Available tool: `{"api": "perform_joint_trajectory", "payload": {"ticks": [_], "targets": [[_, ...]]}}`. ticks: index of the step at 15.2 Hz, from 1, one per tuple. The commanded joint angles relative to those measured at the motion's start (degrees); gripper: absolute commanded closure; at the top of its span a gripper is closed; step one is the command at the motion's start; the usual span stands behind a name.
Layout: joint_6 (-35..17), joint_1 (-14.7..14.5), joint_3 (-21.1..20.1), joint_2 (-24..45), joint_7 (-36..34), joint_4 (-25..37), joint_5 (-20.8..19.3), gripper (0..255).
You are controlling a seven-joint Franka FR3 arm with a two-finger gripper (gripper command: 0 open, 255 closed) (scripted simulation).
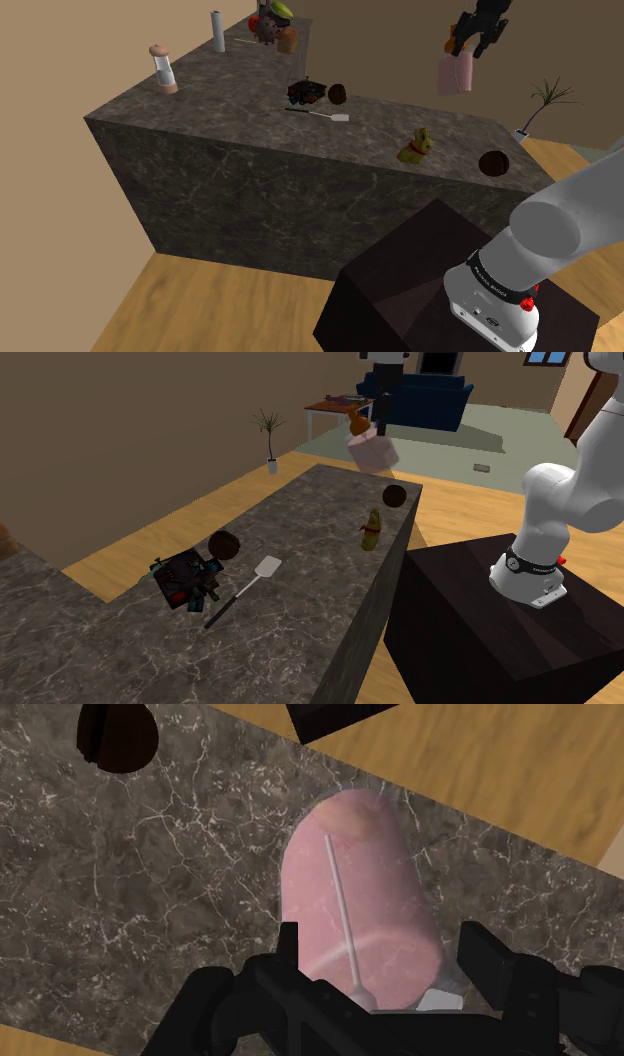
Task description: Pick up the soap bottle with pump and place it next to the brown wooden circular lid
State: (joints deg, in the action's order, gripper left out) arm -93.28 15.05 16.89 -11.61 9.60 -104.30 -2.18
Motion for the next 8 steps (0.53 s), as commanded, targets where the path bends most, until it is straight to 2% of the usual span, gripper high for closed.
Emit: {"api": "perform_joint_trajectory", "payload": {"ticks": [1,8], "targets": [[0.3,1.2,1.6,-1.2,2.7,-0.8,-0.6,255],[0.7,4.9,7.4,-2.8,12.0,-1.6,-2.5,255]]}}
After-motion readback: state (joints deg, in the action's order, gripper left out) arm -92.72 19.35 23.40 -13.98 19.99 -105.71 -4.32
